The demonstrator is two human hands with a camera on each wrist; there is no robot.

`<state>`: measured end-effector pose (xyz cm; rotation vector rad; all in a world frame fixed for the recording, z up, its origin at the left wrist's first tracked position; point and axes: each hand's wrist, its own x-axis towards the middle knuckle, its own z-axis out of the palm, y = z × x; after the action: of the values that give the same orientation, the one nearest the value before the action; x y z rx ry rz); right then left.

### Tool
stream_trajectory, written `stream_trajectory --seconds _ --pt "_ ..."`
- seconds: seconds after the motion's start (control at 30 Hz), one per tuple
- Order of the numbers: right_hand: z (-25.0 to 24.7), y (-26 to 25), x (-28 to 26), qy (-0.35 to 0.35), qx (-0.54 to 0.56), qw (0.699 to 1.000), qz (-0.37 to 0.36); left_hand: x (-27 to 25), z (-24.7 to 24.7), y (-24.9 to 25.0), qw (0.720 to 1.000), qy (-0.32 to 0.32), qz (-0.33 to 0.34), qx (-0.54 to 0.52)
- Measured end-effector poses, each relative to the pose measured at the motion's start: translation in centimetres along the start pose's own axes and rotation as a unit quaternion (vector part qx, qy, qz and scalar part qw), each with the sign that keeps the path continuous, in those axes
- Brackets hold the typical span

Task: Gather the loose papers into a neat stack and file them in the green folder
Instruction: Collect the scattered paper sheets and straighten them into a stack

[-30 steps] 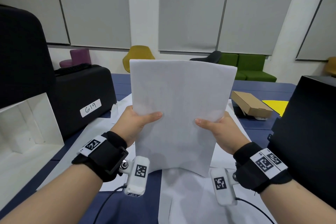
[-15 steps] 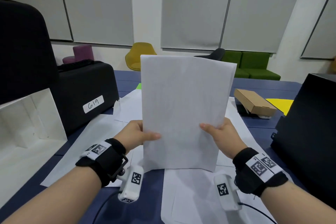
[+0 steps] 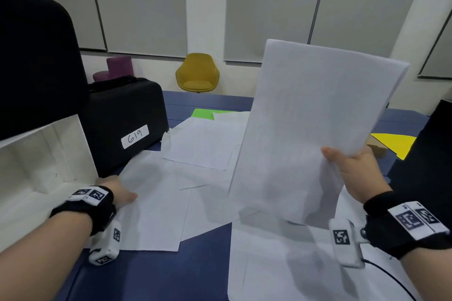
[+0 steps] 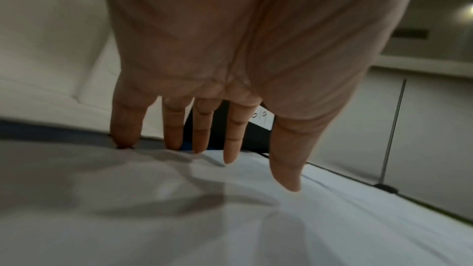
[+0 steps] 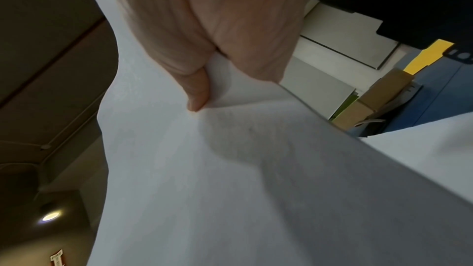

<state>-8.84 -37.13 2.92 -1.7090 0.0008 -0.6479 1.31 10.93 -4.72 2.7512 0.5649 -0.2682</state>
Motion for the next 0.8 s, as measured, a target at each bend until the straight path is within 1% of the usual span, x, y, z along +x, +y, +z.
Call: stream_trajectory --seconds 0.1,0.17,0.2,0.27,0.33,0.4,0.53,0.6,0.67,0.8 --pt "0.5 -0.4 0.3 -0.009 0.002 1.0 -0.009 0.3 0.1 -0.5 0.999 0.016 -0.044 0.027" --pt "0.8 -0.5 0.5 -0.013 0.002 1.0 -0.012 0.0 -0.4 -0.2 0.998 0.004 -0.057 0.036" --pt "0.9 -0.4 0.5 -0.013 0.005 1.0 -0.01 0.0 -0.6 0.0 0.998 -0.015 -0.058 0.036" --pt "1.2 -0.2 0.4 -0.018 0.01 1.0 -0.002 0.1 -0.9 0.4 0.997 -0.054 -0.049 0.029" --pt "1.3 0.0 0.2 -0.026 0.01 1.0 0.006 0.0 -0.8 0.7 0.996 -0.076 -0.036 0.01" --pt "1.3 0.3 0.0 -0.035 0.006 0.999 0.014 -0.2 -0.6 0.9 0.997 -0.074 -0.028 -0.013" --pt "1.1 0.6 -0.4 -0.046 -0.012 0.999 0.027 -0.4 -0.3 0.7 0.997 -0.08 -0.007 -0.017" --pt "0.9 0.8 -0.6 -0.044 -0.008 0.999 0.031 -0.1 0.1 0.3 0.997 -0.07 0.02 -0.016" --pt "0.8 0.9 -0.9 -0.046 0.006 0.998 0.033 0.0 0.4 -0.3 0.998 -0.044 0.044 -0.03" --pt "0.2 0.8 -1.0 -0.043 0.003 0.999 0.028 0.6 1.0 -1.9 0.986 -0.009 0.088 -0.144"
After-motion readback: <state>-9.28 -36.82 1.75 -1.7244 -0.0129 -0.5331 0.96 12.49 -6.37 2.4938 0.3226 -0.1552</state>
